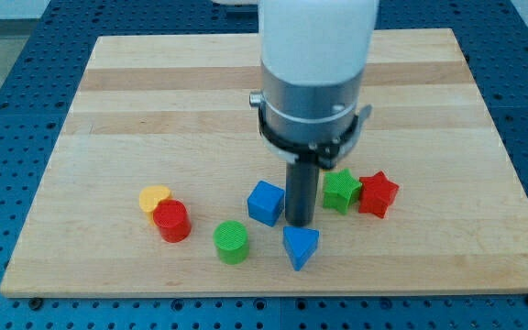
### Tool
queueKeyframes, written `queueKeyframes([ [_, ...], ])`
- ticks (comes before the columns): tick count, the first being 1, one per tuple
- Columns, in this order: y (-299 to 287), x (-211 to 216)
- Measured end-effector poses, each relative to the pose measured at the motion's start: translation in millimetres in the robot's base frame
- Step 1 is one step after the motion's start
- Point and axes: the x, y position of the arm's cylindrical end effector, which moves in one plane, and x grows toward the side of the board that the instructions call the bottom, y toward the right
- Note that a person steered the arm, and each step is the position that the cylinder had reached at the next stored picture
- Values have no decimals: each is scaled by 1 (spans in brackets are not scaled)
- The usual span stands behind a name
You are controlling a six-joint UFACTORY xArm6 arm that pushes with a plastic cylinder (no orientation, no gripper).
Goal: Place yellow hexagon at the top of red star
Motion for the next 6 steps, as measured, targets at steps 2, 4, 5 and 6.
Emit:
queueKeyframes([
  [2, 0, -63],
  [4, 92, -56],
  [5, 187, -20],
  [6, 208, -3],
])
